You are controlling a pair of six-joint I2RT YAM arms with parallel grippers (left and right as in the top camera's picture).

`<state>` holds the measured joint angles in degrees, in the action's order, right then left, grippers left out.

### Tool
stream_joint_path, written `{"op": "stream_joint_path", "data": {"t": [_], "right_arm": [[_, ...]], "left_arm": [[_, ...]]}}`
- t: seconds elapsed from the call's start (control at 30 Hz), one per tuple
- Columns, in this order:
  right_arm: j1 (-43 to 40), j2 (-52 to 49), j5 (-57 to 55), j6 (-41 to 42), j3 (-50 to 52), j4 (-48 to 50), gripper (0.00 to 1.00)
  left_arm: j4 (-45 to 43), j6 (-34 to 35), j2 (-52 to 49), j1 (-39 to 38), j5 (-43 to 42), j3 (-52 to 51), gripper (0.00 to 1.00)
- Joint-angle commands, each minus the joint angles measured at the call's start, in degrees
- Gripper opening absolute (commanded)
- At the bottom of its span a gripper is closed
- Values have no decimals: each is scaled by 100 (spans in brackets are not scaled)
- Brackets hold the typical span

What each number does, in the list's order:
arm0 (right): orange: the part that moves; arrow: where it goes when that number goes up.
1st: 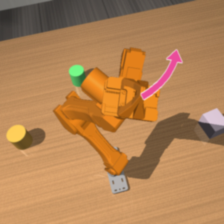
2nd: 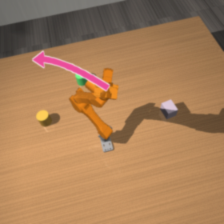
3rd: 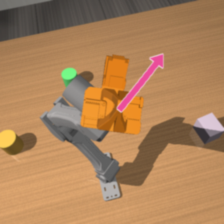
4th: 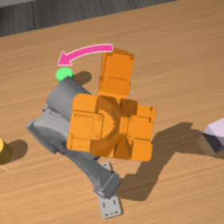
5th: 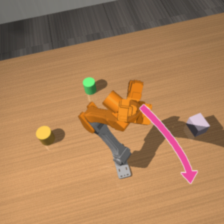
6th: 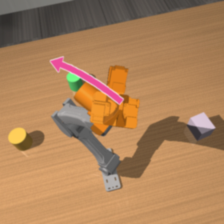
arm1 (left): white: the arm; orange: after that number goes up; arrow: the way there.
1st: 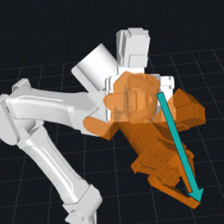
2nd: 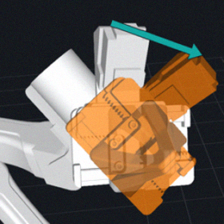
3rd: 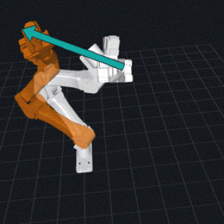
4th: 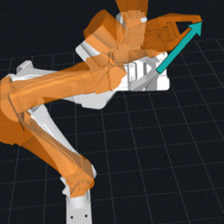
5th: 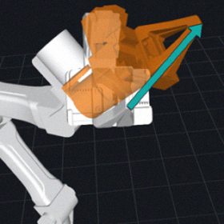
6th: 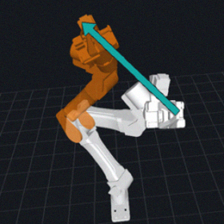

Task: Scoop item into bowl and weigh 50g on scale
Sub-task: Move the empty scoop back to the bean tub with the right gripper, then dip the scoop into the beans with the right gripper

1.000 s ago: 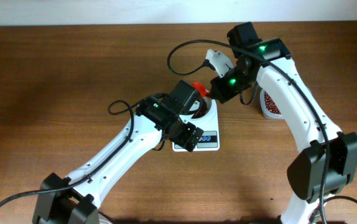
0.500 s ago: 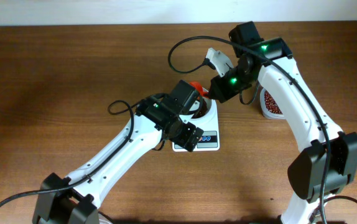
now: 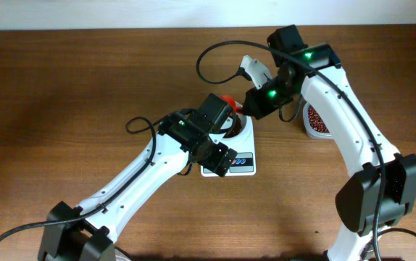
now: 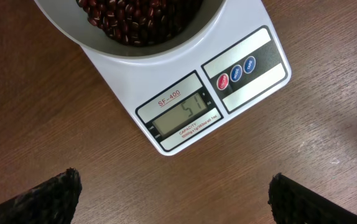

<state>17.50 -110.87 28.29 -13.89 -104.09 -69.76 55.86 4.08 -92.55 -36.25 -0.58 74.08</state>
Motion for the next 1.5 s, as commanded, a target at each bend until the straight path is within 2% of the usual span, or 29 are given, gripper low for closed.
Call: {"op": "stream_joint_path", "data": {"t": [0.0, 0.1, 0.2, 0.47, 0.63, 0.73, 0.9, 1.07, 1.2, 1.3, 1.47], "right_arm": [[-334, 81, 1250, 94, -136, -9, 4], [-796, 81, 2284, 138, -136, -210, 4], [-1362, 81, 2848, 133, -136, -511, 4], [-2997, 81, 2876, 129, -136, -1040, 4], [-3993, 81, 1545, 162, -136, -1318, 4], [-4245, 81, 396, 710, -136, -1294, 4], [-3974, 94, -1582, 1615, -243, -1353, 4], [-3141, 101, -2951, 1779, -962, -1797, 4], [-2181, 101, -4273, 1784, -1014, -1818, 4], [-1738, 98, -4863, 1932, -1014, -1908, 4], [-1676, 98, -4562, 2017, -1014, -1945, 4]], "left_arm": [[-11, -52, -50, -2, 39, -24, 99], [-11, -52, -50, -2, 39, -24, 99], [-11, -52, -50, -2, 39, -24, 99], [-11, -52, -50, -2, 39, -24, 99], [-11, -52, -50, -2, 39, -24, 99], [-11, -52, -50, -2, 39, -24, 99], [-11, -52, -50, -2, 39, -24, 99], [-11, -52, -50, -2, 39, -24, 99], [-11, -52, -50, -2, 39, -24, 99], [-11, -52, -50, -2, 39, -24, 99], [-11, -52, -50, -2, 39, -24, 99]]}}
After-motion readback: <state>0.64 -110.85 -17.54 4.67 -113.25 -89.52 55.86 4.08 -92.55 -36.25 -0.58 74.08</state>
